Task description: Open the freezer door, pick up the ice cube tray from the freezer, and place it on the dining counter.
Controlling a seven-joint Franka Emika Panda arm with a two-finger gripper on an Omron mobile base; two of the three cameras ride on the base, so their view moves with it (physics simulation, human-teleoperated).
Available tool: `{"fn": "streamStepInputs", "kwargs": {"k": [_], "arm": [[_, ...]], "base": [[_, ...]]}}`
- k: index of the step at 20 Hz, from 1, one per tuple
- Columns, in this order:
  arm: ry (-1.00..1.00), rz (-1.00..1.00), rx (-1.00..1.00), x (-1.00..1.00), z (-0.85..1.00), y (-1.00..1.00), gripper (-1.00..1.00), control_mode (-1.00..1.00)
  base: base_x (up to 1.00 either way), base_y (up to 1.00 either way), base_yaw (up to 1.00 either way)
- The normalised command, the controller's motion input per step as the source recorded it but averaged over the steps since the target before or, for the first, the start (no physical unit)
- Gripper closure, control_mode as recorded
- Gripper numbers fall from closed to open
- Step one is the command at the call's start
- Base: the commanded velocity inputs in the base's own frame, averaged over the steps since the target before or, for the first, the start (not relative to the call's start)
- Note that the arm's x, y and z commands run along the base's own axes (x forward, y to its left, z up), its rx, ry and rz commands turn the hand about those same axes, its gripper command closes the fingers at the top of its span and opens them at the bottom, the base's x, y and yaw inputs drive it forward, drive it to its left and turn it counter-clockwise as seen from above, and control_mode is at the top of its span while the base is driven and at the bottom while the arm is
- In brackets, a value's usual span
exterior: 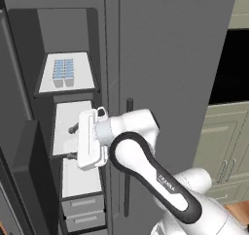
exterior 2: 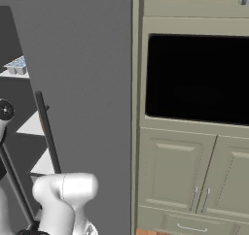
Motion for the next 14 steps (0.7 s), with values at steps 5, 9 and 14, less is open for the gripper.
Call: {"fn": "streamStepInputs", "kwargs": {"k": [5, 9, 14], "arm": [[0.15, -0.27, 0.0, -0.43, 0.33, -0.62, -1.0, -1.0], [0.02, -0.32, 0.0, -0.5, 0.14, -0.8, -1.0, -1.0], [0.13, -0.33, 0.0, -0.49, 0.26, -0.82, -1.0, -1.0]], "base": [[0.0, 0.0, 0.0], [0.0, 0.0, 0.0], [0.0, 0.0, 0.0]]}}
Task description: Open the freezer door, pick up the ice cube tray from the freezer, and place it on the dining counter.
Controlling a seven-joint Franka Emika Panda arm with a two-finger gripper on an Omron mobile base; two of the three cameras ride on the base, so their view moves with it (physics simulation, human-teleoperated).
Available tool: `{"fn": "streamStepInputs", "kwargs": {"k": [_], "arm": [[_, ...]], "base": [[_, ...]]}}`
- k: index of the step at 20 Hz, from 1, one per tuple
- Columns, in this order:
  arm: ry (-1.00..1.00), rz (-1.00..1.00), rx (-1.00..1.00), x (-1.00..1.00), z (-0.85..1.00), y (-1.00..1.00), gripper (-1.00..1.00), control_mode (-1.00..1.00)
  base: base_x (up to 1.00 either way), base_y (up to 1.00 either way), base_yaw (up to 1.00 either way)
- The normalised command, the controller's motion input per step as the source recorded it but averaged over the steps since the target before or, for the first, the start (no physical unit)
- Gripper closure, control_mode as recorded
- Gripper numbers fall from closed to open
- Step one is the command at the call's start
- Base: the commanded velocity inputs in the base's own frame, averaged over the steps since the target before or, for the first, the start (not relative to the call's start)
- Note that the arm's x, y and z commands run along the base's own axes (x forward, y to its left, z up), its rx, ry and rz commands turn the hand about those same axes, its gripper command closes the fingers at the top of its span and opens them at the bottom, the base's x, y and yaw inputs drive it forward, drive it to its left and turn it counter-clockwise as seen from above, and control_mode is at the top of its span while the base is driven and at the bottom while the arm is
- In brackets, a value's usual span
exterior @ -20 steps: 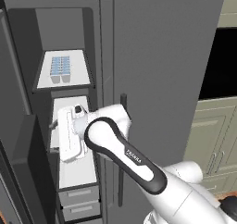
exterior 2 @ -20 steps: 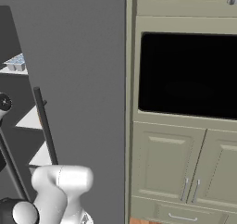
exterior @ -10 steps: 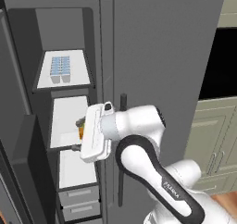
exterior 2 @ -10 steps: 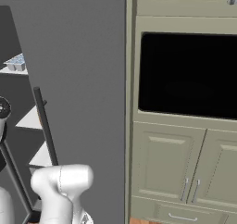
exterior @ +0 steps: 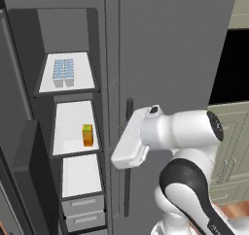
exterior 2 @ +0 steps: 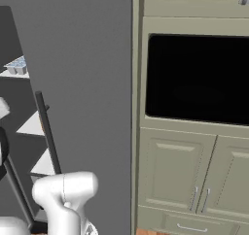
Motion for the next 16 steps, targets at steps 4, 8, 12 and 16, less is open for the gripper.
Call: {"fn": "streamStepInputs", "kwargs": {"k": [4, 8, 12, 16], "arm": [[0.18, -0.34, 0.0, -0.28, 0.42, -0.81, -1.0, -1.0], [0.19, -0.37, 0.0, -0.08, 0.36, -0.76, -1.0, -1.0], [0.17, -0.37, -0.01, 0.0, 0.27, -0.69, -1.0, -1.0], [0.14, -0.33, -0.01, 0.0, 0.25, -0.66, -1.0, -1.0]], "base": [[0.0, 0.0, 0.0], [0.0, 0.0, 0.0], [0.0, 0.0, 0.0], [0.0, 0.0, 0.0]]}}
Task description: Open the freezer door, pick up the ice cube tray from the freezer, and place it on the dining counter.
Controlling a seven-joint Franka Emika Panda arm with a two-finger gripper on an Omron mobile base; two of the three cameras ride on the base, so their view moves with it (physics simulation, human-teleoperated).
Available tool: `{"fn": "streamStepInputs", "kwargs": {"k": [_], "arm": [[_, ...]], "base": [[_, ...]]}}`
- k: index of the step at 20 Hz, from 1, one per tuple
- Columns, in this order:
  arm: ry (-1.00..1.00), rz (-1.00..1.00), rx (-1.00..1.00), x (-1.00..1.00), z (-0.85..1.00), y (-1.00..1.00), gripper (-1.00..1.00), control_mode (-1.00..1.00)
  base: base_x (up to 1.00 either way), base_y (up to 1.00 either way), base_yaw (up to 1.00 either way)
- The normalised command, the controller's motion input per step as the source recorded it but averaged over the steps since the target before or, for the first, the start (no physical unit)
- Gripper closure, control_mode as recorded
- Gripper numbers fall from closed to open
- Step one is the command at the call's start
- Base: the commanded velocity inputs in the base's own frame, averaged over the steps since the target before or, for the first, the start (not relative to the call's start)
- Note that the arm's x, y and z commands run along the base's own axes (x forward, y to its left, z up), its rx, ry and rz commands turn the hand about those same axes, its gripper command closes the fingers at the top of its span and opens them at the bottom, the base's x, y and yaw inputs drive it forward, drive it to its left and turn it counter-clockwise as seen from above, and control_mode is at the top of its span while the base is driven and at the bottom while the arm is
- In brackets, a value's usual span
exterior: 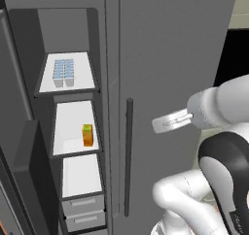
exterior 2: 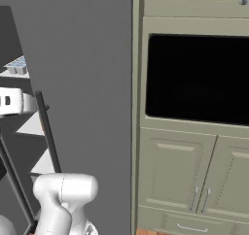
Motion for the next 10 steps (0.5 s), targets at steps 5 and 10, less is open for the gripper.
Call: {"fn": "streamStepInputs", "kwargs": {"k": [5, 10], "arm": [[0.16, -0.3, 0.0, 0.0, 0.05, -0.53, -1.0, -1.0], [0.05, -0.09, 0.0, 0.0, 0.01, -0.39, -1.0, -1.0]], "base": [[0.0, 0.0, 0.0], [0.0, 0.0, 0.0]]}}
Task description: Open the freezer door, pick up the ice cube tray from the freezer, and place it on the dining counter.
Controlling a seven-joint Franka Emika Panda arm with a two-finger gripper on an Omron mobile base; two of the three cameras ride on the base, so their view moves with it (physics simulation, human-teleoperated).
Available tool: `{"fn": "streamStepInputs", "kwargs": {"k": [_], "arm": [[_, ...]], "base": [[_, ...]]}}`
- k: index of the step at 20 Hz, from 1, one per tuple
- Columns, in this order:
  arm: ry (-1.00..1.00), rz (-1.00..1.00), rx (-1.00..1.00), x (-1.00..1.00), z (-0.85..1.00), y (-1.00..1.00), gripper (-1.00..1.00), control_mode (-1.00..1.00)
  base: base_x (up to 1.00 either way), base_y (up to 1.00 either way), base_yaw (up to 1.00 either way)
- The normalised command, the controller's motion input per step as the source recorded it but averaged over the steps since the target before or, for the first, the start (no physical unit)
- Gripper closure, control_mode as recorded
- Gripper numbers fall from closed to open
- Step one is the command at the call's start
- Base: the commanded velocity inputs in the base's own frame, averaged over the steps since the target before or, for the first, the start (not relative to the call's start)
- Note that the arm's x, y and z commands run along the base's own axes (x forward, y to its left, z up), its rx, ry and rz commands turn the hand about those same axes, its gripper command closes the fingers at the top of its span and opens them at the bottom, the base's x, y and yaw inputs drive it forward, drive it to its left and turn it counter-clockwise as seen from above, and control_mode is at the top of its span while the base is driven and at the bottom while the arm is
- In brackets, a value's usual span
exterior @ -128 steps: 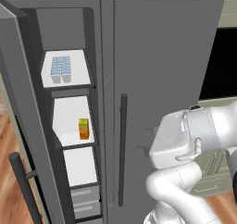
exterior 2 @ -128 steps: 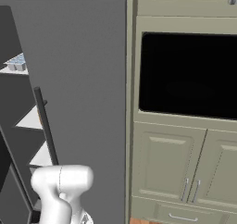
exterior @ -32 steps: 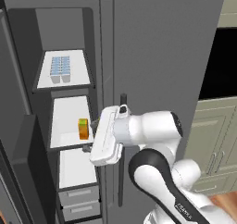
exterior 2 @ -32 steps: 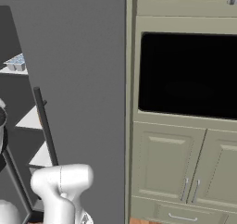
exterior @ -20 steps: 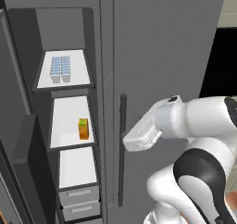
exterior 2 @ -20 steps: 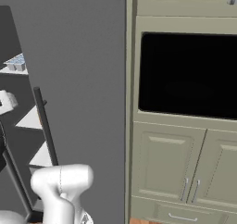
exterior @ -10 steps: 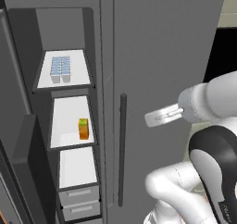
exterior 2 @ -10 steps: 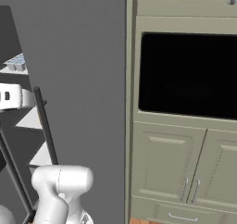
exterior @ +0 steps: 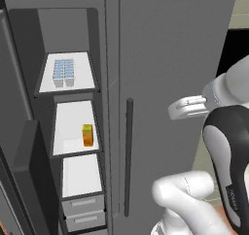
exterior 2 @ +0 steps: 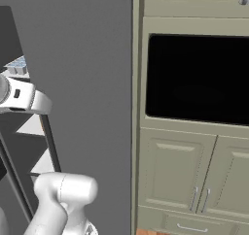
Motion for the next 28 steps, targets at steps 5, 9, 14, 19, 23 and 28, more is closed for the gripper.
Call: {"fn": "streamStepInputs", "kwargs": {"k": [5, 9, 14, 19, 23, 28], "arm": [[0.0, -0.02, 0.0, 0.0, -0.06, -0.27, -1.0, -1.0], [0.0, 0.0, 0.0, 0.0, -0.14, -0.07, -1.0, -1.0], [0.0, 0.0, 0.0, 0.0, -0.06, -0.03, -1.0, -1.0], [0.0, 0.0, 0.0, -0.01, 0.0, 0.0, -1.0, 1.0], [0.0, 0.0, 0.0, 0.0, 0.0, 0.0, -1.0, 1.0], [0.0, 0.0, 0.0, 0.0, 0.0, 0.0, -1.0, 1.0]], "base": [[0.0, 0.0, 0.0], [0.0, 0.0, 0.0], [0.0, 0.0, 0.0], [-0.02, 0.0, 0.0], [-0.37, 0.31, 0.02], [-0.46, 0.58, 0.33]]}}
